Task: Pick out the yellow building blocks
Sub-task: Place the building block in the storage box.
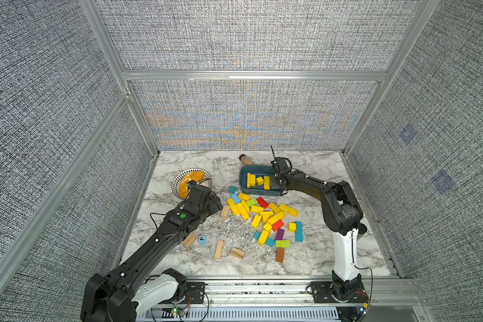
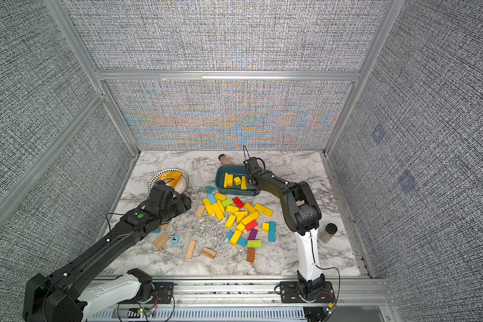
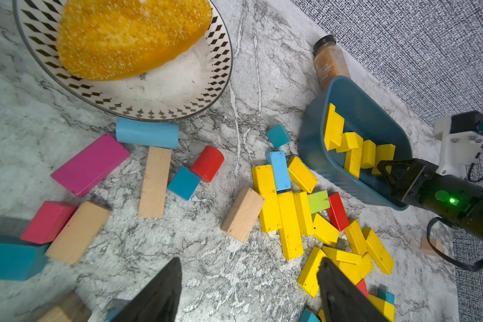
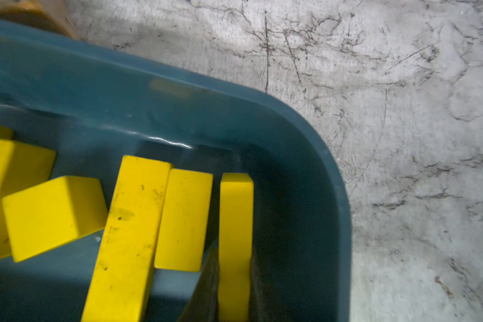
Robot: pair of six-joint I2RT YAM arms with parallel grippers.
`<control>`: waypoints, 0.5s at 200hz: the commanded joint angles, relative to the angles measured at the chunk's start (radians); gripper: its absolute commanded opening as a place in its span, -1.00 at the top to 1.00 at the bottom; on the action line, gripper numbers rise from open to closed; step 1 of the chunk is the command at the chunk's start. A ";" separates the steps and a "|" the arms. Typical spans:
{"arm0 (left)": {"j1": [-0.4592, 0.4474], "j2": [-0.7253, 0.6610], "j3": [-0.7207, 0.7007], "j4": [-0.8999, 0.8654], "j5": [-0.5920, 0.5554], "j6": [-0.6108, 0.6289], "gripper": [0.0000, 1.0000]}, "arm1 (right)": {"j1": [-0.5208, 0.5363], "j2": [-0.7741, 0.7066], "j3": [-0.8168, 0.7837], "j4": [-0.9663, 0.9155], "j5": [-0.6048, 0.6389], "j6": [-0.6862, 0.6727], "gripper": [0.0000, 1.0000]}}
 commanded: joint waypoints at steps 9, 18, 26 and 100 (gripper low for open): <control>0.002 -0.014 0.010 -0.035 -0.032 0.015 -0.55 | 0.000 -0.012 0.008 -0.005 -0.004 0.001 0.50; 0.003 -0.016 0.006 -0.035 -0.032 0.012 -0.56 | -0.002 -0.021 0.007 -0.004 -0.005 0.001 0.44; 0.003 -0.015 0.006 -0.035 -0.032 0.010 -0.55 | -0.001 -0.030 0.008 -0.005 -0.006 0.001 0.39; 0.003 -0.005 0.002 -0.020 -0.035 0.007 -0.55 | 0.053 -0.243 -0.067 0.000 -0.077 -0.014 0.27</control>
